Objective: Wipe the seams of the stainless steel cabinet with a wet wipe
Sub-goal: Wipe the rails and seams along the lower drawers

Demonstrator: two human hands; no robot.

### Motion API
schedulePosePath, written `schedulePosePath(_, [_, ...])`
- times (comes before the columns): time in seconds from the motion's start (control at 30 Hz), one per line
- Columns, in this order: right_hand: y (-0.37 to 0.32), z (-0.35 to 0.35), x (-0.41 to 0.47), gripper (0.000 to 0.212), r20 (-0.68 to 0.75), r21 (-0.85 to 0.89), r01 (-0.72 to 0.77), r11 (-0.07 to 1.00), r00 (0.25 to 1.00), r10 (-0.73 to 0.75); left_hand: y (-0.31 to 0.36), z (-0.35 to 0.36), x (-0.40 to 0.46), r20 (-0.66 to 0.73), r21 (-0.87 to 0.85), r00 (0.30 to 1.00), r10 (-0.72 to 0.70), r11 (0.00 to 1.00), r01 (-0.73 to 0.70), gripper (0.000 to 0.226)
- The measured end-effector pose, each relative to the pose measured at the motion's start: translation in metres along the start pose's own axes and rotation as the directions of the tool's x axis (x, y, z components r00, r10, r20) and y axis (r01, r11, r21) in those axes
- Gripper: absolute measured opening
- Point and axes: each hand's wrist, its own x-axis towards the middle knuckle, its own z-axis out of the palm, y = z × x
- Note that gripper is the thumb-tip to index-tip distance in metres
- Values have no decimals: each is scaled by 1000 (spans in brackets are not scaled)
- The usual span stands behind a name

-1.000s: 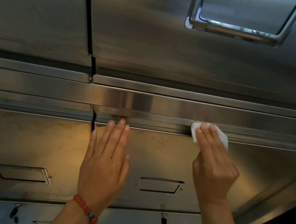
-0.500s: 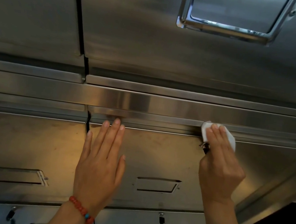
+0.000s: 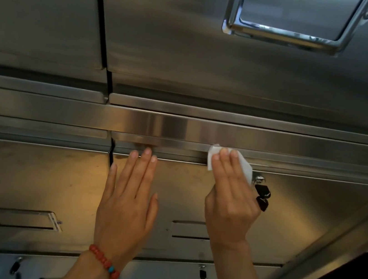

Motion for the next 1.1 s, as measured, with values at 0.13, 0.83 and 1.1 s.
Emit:
schedulePosePath(0.13, [-20, 8, 0, 25, -2, 42, 13, 999, 1000, -13, -1, 0, 0, -1, -15, 1000, 1, 1000, -1, 57])
schedulePosePath(0.83, [-26, 10, 7, 27, 28, 83, 123, 989, 992, -126, 0, -5, 0, -5, -9, 1000, 6, 1000, -6, 55])
schedulePosePath(1.1, [5, -1, 3, 24, 14, 29, 54, 998, 998, -55, -1, 0, -1, -11, 2, 1000, 4, 1000, -4, 57])
